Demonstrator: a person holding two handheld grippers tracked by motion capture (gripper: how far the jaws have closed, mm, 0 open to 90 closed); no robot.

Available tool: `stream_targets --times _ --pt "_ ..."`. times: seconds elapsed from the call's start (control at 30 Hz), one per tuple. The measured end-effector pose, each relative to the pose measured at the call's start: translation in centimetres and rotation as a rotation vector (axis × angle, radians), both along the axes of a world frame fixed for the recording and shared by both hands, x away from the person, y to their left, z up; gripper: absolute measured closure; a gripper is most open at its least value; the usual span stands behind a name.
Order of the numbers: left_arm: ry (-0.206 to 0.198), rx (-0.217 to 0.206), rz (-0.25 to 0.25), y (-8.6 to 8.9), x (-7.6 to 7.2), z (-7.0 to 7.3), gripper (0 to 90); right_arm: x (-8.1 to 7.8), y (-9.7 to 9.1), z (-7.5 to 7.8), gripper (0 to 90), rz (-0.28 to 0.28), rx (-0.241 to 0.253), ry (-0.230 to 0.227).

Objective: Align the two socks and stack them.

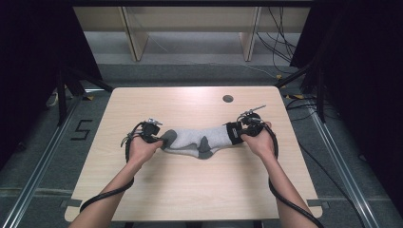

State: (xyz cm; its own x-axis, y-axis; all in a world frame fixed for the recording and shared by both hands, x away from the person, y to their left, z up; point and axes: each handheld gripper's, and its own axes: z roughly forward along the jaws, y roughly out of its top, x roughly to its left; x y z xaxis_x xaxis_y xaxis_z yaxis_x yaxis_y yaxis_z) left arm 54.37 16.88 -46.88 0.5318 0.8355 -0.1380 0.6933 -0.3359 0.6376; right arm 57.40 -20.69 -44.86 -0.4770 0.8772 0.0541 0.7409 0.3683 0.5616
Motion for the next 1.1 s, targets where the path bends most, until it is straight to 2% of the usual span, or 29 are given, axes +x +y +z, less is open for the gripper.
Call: stream_targets --times 0.03,0.07,0.13,0.17,0.23,0.3,0.33,0.4,0.43,0.5,0.57,0.6,0.63,0.67,0.7,0.77,0.83,0.9,0.93,1.07,1.1 --pt "-0.004 -0.008 0.004 0.1 -0.1 0.2 89.7 -0.1 -0.1 0.2 83.6 0.017 -0.003 0.0" --pt "-0.012 -0.016 0.003 0.2 -0.2 0.5 89.7 -0.1 0.0 0.4 83.5 0.007 -0.006 -0.005" --pt "-0.039 -0.022 -0.004 0.6 -0.5 1.3 89.7 -0.3 0.0 0.8 83.5 0.018 0.023 0.0" --pt "-0.043 -0.024 -0.003 0.7 -0.7 1.6 89.7 -0.4 0.0 1.1 83.5 0.029 0.004 -0.02" --pt "-0.043 -0.035 -0.008 1.1 -0.8 2.0 89.7 -0.6 0.1 1.6 83.4 0.029 0.018 -0.01" --pt "-0.062 -0.047 -0.006 1.1 -0.7 2.1 89.4 -0.5 0.1 1.6 83.4 0.045 0.008 -0.016" --pt "-0.067 -0.05 -0.006 0.9 -0.5 1.9 84.5 -0.6 0.2 1.6 83.2 0.031 0.005 -0.016" --pt "-0.061 -0.072 -0.001 0.5 -0.1 1.5 61.4 -0.4 0.2 1.4 83.1 0.043 -0.002 -0.021" --pt "-0.062 -0.075 0.01 0.3 0.0 1.3 55.5 -0.3 0.2 1.2 83.0 0.033 -0.003 -0.026" --pt "-0.058 -0.075 0.019 -0.3 0.5 0.7 47.9 -0.4 0.2 1.0 82.8 0.03 -0.005 -0.018" --pt "-0.055 -0.055 0.017 -0.7 1.0 0.0 47.3 -0.5 0.3 0.9 82.8 0.023 0.0 -0.014" --pt "-0.053 -0.033 0.017 -1.0 1.3 -0.4 47.1 -0.4 0.1 0.9 82.8 0.035 -0.017 -0.013" --pt "-0.048 -0.029 0.022 -1.2 1.4 -0.6 47.8 -0.4 0.2 0.8 82.7 0.025 -0.001 -0.005" --pt "-0.043 -0.007 0.011 -1.3 1.6 -0.9 50.6 -0.4 0.2 0.8 82.7 0.03 -0.01 -0.006" --pt "-0.045 0.005 0.01 -1.4 1.6 -1.0 55.2 -0.4 0.2 0.8 82.7 0.022 -0.004 0.006" --pt "-0.066 0.019 0.0 -1.5 1.6 -1.2 67.8 -0.3 0.1 0.7 82.8 0.027 -0.005 0.0" --pt "-0.07 0.029 -0.007 -1.6 1.5 -1.1 79.3 -0.3 0.2 0.6 82.8 0.025 0.003 0.002" --pt "-0.057 0.032 -0.018 -1.5 1.5 -0.8 82.0 -0.3 0.1 0.7 82.9 0.031 -0.002 -0.001" --pt "-0.065 0.02 -0.007 -1.5 1.4 -0.7 82.4 -0.4 0.0 0.7 82.9 0.04 -0.009 -0.009" --pt "-0.095 0.014 -0.028 -0.9 0.7 0.8 82.4 -0.6 -0.1 1.2 83.0 0.049 0.022 -0.011" --pt "-0.104 0.008 -0.031 -0.8 0.3 1.2 82.4 -0.6 -0.2 1.4 83.0 0.04 -0.004 -0.027"
